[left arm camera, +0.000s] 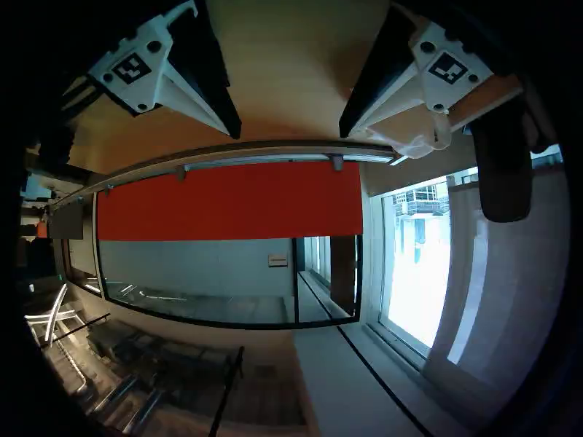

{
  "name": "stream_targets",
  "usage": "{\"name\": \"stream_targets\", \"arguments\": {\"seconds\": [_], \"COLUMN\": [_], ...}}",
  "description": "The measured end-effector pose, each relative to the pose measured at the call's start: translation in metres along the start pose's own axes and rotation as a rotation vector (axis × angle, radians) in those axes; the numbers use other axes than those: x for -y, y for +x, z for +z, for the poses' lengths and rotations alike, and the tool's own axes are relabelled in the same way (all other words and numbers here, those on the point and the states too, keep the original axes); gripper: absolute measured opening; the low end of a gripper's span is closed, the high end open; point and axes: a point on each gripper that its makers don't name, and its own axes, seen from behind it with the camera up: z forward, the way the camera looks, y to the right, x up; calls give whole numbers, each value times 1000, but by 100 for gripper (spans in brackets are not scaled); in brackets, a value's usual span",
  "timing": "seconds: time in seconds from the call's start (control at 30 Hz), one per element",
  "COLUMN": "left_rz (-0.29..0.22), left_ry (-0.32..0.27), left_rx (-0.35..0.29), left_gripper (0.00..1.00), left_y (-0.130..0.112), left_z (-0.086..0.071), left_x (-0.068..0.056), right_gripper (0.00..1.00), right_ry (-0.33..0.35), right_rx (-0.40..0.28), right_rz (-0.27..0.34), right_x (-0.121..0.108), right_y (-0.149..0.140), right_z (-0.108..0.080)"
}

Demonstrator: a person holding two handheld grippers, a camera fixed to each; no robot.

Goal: Fold towel

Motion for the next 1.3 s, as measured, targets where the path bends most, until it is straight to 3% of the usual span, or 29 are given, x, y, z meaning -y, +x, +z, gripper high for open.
{"name": "stream_targets", "arguments": {"seconds": [0.37,0.73,1.03,1.3], "left_rz": [3,-6,50,95], "left_ry": [-19,-56,-163,-303], "left_rx": [22,56,114,178], "left_gripper": [100,100,100,100], "left_y": [49,64,58,43], "left_z": [0,-4,-8,-16], "left_x": [1,-1,-19,-48], "right_gripper": [99,99,99,100], "right_ry": [11,48,153,291], "right_rx": [7,27,103,203], "right_rz": [-22,-55,-118,-185], "right_x": [14,25,46,72], "right_y": [58,81,73,47], "right_z": [0,-1,-10,-21]}}
